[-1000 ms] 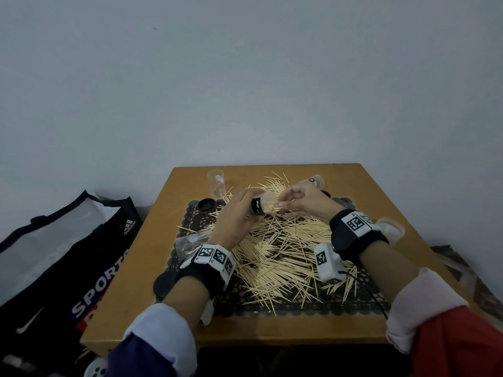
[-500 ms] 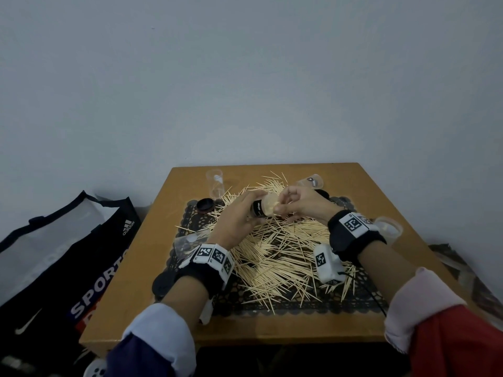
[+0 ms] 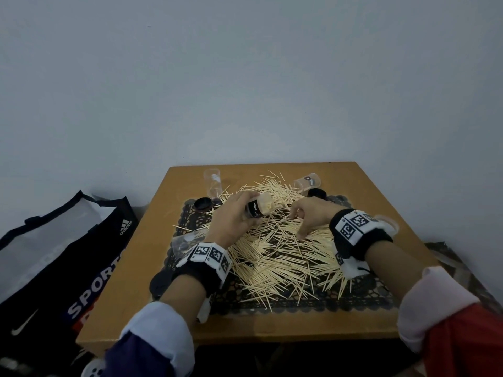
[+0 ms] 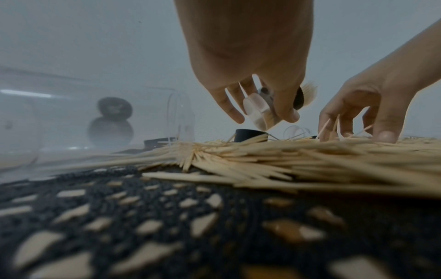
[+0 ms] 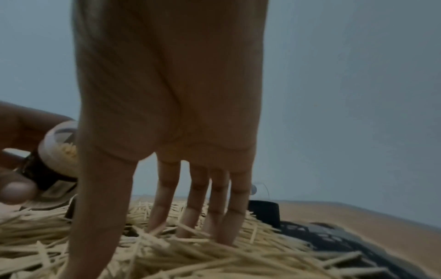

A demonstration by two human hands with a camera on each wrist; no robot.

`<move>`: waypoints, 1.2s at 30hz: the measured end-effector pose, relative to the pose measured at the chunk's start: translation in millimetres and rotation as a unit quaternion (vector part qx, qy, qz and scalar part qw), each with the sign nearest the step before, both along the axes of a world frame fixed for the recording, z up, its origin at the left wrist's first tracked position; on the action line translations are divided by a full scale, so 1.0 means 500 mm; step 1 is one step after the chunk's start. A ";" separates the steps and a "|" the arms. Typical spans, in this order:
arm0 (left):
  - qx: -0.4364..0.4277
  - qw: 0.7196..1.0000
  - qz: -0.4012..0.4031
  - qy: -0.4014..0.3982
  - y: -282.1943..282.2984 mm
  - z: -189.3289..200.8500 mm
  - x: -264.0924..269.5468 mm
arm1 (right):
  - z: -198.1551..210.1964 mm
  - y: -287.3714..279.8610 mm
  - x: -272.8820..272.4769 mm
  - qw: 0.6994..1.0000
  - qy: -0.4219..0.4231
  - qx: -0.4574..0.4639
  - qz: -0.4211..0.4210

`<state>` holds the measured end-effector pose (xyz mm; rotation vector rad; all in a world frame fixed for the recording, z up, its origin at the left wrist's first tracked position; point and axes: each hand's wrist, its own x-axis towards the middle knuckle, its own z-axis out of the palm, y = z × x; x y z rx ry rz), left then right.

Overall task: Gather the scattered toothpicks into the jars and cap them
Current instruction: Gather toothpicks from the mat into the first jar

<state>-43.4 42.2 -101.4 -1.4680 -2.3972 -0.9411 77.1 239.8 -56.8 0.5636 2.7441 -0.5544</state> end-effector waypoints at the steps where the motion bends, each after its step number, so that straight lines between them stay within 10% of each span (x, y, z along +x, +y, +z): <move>1: -0.003 1.000 -0.001 -0.002 0.000 0.001 0.001 | -0.001 0.000 0.001 1.000 0.008 -0.008 0.008; 22: -0.034 0.999 0.008 -0.027 -0.001 0.005 0.005 | -0.015 -0.006 0.008 0.995 0.073 0.055 0.033; 36: -0.020 0.999 0.009 -0.044 0.000 0.007 0.006 | 0.019 0.003 -0.013 0.953 0.264 -0.139 -0.049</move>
